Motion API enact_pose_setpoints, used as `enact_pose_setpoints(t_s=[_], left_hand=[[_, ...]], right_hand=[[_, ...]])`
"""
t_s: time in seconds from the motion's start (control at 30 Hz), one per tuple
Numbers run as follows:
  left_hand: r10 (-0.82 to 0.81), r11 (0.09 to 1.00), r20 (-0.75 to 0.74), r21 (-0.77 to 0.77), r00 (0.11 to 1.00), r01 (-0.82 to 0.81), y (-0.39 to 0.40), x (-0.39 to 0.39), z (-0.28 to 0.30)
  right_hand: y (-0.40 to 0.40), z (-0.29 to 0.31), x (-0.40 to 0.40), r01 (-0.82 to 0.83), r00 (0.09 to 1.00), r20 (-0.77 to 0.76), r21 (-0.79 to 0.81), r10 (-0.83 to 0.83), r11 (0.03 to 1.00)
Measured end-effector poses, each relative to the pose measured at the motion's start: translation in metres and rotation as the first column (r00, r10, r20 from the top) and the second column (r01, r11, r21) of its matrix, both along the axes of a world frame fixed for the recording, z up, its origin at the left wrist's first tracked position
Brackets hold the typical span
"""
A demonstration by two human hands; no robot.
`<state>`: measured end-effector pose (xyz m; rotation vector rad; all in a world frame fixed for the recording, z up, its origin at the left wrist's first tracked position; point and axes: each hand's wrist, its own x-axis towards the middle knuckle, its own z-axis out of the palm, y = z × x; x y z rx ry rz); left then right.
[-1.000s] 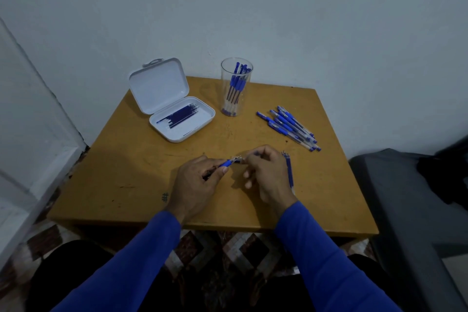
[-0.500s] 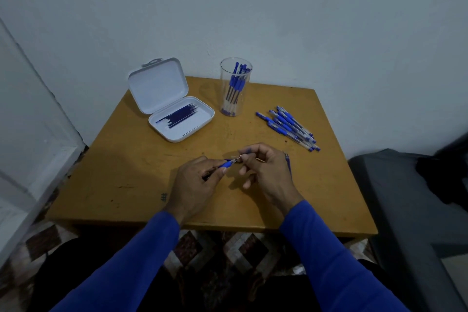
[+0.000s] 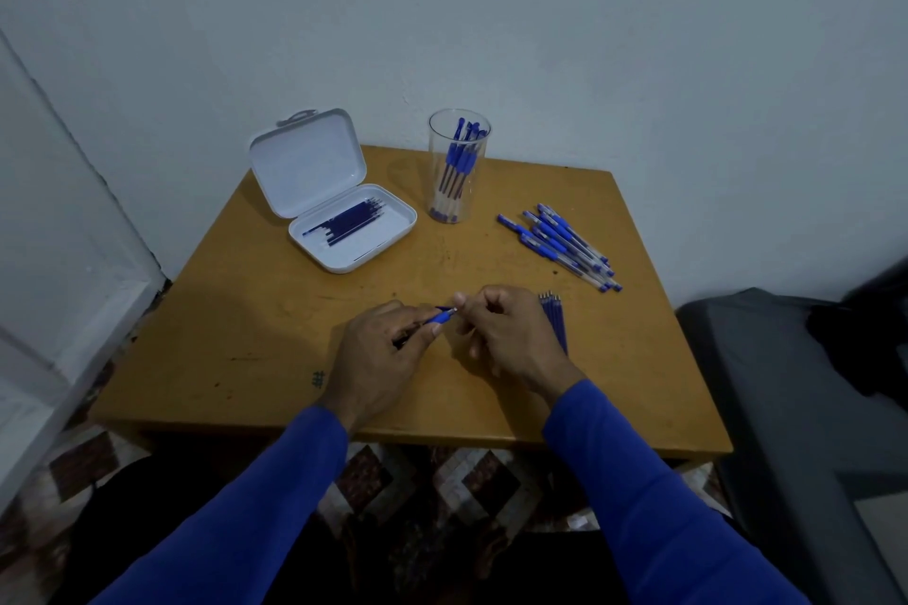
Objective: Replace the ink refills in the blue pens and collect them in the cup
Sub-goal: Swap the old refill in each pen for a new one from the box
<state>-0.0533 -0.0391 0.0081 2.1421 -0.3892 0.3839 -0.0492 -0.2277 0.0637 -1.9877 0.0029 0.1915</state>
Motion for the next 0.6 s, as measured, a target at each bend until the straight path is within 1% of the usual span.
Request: enact_pose_setpoints(t_s=[0.03,0.1,0.2,0.23,0.27,0.43,0.47,0.5,0.57,0.6], left_hand=[[0.005,1.000,-0.001,0.006,1.000,-0.005,-0.0003,-0.0004,-0.0001],[0.007,1.000,-0.001,-0.004,1.000,-0.007,-0.0003,-0.0007,-0.0001],[-0.005,1.000,0.007,-0.018,1.000,0.006,-0.0005,-0.0002,-0.0002],[-0.004,1.000,0.008,-0.020,1.000,0.004,-0.0005,0.0000,-0.0002],[-0.002,1.000,0.009,-0.023,1.000,0.003,-0.0005,0.0001,-0.0001],[-0.003,1.000,0.018,-0.019,1.000,0.004,0.0002,0.0001,-0.0019],[-0.002,1.000,0.016,-0.023,1.000,0.002,0.0001,0.0004,-0.0024],[-0.002,1.000,0.017,-0.025,1.000,0.003,-0.0002,0.0006,-0.0025],[-0.007,1.000,0.021,-0.022,1.000,0.008,-0.0005,0.0004,-0.0021],[-0.011,1.000,0.023,-0.023,1.000,0.011,-0.0005,0.0003,-0.0020]], right_hand=[[0.0002,-0.0003,0.0000,0.009,1.000,0.014,-0.042,-0.009,0.999],[-0.0002,-0.0010,0.0005,0.029,0.999,0.039,-0.035,-0.027,0.999],[-0.0044,0.0006,0.0014,-0.019,1.000,0.010,0.130,0.018,0.991],[-0.0057,0.0010,0.0018,-0.039,0.999,0.005,0.162,0.038,0.986],[-0.0064,0.0019,0.0020,-0.047,0.999,0.006,0.160,0.046,0.986],[-0.0025,0.0011,0.0042,0.026,0.998,0.050,-0.043,-0.024,0.999],[-0.0031,0.0008,0.0046,0.032,0.998,0.052,-0.027,-0.031,0.999],[-0.0049,0.0011,0.0049,0.017,0.999,0.040,0.027,-0.018,0.999],[-0.0074,0.0019,0.0049,-0.047,0.999,0.017,0.127,0.045,0.991],[-0.0073,0.0024,0.0044,-0.064,0.998,0.020,0.132,0.062,0.989]])
